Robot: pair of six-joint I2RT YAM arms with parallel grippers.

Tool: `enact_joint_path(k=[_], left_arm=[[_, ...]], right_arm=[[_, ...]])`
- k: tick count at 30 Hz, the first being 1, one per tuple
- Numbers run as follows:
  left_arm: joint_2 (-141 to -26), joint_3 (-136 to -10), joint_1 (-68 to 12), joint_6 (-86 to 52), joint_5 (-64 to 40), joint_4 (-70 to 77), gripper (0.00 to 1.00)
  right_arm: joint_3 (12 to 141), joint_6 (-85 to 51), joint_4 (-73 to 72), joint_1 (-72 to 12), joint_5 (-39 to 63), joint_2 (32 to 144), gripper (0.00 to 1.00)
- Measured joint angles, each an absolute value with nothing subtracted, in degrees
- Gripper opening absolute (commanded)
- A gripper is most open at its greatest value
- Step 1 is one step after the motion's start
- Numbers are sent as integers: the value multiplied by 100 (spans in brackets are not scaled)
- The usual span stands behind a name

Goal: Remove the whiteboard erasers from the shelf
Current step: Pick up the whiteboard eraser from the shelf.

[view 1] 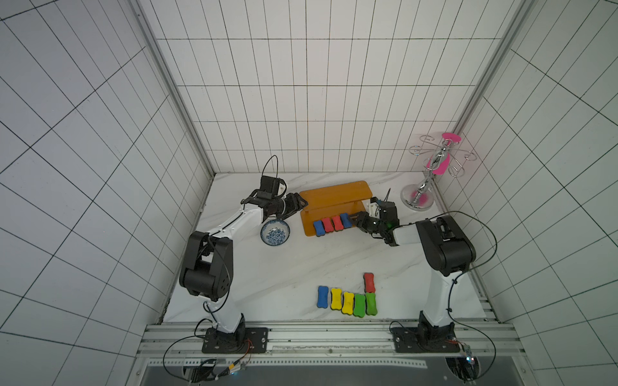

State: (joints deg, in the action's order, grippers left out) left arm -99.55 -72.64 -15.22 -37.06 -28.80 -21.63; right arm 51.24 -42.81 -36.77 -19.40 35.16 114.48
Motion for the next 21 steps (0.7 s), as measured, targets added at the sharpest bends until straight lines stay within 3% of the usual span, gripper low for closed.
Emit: enact_joint_path(k=[9,13,16,21], left_arm=[[-9955,-7264,-1520,-3708,-2882,-2163,69],[-9955,-7264,-1518,-3708,-2882,-2163,69],[-9955,-7264,-1516,-3708,-2884,-2163,69],[-9955,-7264,-1487,-3706,-2884,-2161,69]], right_arm=[[5124,-4073,-3673,-2119,3321,11459,32],[5124,-3959,-3603,-2167,3159,11459,18],[5124,-3913,-3590,-2176,3094,11456,0],[5135,-3944,-3570,-2176,3085,11428,0]])
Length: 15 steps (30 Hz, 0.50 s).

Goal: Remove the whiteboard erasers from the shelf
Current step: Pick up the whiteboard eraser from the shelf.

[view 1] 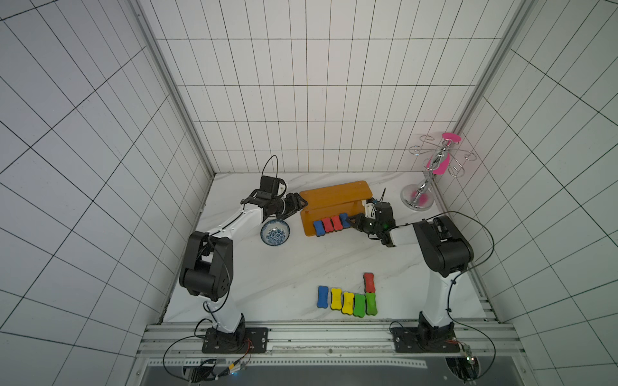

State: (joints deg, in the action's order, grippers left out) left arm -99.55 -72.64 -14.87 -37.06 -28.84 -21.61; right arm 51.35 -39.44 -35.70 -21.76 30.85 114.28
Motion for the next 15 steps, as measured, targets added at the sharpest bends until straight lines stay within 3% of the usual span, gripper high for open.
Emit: enact_joint_path(k=[15], left_arm=[[-9957,-7264,-1428,-3704,-2803,-2163,69]], right_arm=[[4683,-5089,-3564,-2058,3028,10875,0]])
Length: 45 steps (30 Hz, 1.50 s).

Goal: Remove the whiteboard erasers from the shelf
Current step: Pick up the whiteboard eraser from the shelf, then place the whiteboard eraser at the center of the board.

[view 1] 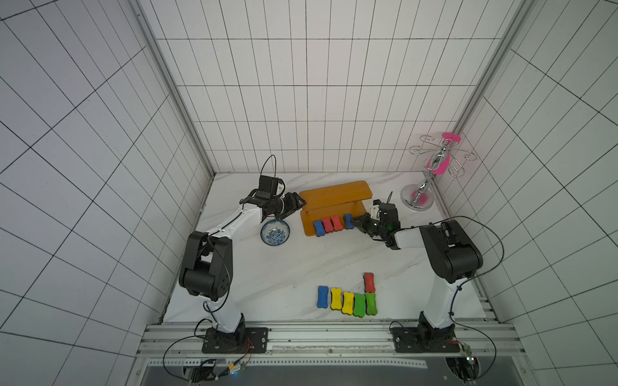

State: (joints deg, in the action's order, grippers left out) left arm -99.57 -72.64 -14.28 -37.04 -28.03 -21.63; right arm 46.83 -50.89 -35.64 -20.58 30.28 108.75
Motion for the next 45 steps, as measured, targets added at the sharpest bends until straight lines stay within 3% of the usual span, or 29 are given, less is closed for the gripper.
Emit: enact_joint_path(k=[7,12,19,24,30,35,45], left_arm=[[-9955,-7264,-1417,-3706,-2729,-2163,69],[-9885,-7236,-1420,-3719,-2670,-2167,69],[-9120,-6912,-1490,-3752,-2515,-2276,71],[-8591,-6567,-1498,-3712,-2467,-2320,72],[-8346,-6235,-1483,-3645,-2438,-2366,73],[-8309,-6134,-1483,-3636,-2440,-2379,73],[-8138,-6036,-1483,-3592,-2440,-2373,73]], right_arm=[[4176,-5522,-3503,-2110,2648,10141,0],[3623,-5634,-3065,-2394,1979,8962,0],[2692,-5669,-1820,-3588,709,6584,0],[1944,-6001,-1061,-4722,-172,5498,0],[1603,-6497,-322,-6128,-1295,5081,0],[1535,-7065,-202,-6943,-2080,5376,0],[1400,-7671,117,-7177,-2759,5275,0]])
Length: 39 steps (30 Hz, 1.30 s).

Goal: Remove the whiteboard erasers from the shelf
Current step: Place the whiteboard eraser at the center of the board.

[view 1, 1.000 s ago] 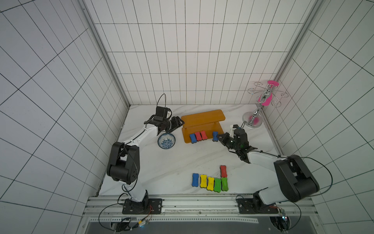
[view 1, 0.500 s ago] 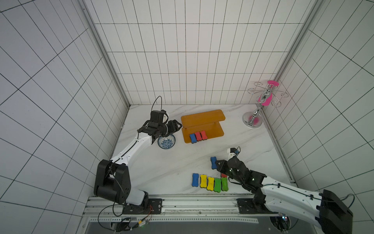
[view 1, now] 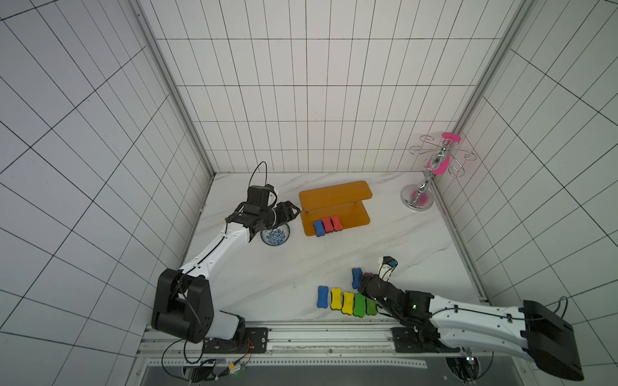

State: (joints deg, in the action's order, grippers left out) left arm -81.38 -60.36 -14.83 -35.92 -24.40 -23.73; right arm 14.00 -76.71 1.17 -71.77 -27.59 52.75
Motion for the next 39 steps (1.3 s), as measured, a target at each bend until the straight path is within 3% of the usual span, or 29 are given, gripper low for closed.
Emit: enact_joint_path(k=[26,34,39], left_arm=[[-8138,-6018,-1461,-3570,-2418,-2333,75],[-8138,-6018,-1452,-3573,-2416,-2331,75],[-8138,-6018,-1452,-3573,-2416,-2331,75]], right_arm=[[1162,-7760,-259,-7085,-2596,5540,0],[1087,-7822,-58,-7085,-2593,5186,18],[1052,-7822,34,-7083,-2593,5172,22]])
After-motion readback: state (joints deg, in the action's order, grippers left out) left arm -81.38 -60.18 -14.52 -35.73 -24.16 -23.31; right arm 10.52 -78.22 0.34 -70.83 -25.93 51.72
